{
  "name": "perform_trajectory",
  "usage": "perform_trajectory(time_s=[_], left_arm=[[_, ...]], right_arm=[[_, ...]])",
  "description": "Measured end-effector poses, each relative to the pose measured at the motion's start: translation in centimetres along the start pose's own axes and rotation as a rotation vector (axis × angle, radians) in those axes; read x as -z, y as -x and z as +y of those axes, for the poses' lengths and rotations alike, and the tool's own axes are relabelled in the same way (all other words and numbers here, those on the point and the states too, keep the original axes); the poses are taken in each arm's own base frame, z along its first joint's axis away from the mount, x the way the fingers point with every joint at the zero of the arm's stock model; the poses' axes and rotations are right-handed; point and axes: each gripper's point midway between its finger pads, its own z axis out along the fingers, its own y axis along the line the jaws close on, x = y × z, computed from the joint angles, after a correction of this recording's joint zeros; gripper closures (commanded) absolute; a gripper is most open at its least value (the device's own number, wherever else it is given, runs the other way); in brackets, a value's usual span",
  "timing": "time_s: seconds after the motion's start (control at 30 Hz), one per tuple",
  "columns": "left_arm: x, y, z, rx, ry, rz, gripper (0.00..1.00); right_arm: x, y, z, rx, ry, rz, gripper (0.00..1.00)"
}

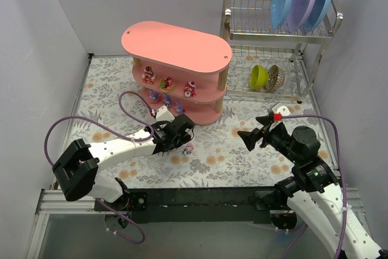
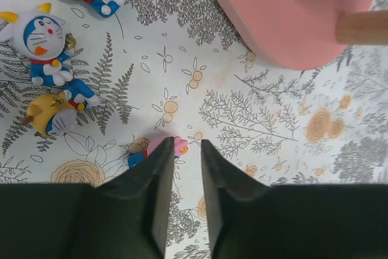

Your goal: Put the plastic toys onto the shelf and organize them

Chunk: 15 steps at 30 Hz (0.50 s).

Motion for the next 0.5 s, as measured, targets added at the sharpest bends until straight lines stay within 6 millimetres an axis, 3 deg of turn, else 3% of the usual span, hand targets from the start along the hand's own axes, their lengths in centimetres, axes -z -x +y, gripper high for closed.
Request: perform_trajectory(time_s=[0.17, 0.3, 0.5], left_arm=[[-0.7, -1.7, -1.4, -0.103, 0.069, 0.007, 0.52], [-0.9, -3.1, -2.3, -0.258, 0.118, -0.020, 0.45], [-1.0, -4.1, -0.8, -0.518, 0.201, -0.035, 0.42]], right_arm=[[0.4, 0.2, 0.0, -0.011, -0.007, -0.012, 0.02], [0.9, 0.4, 0.1, -0.007, -0.013, -0.041, 0.02], [1.3, -0.2, -0.2, -0.004, -0.032, -0.055, 0.02]])
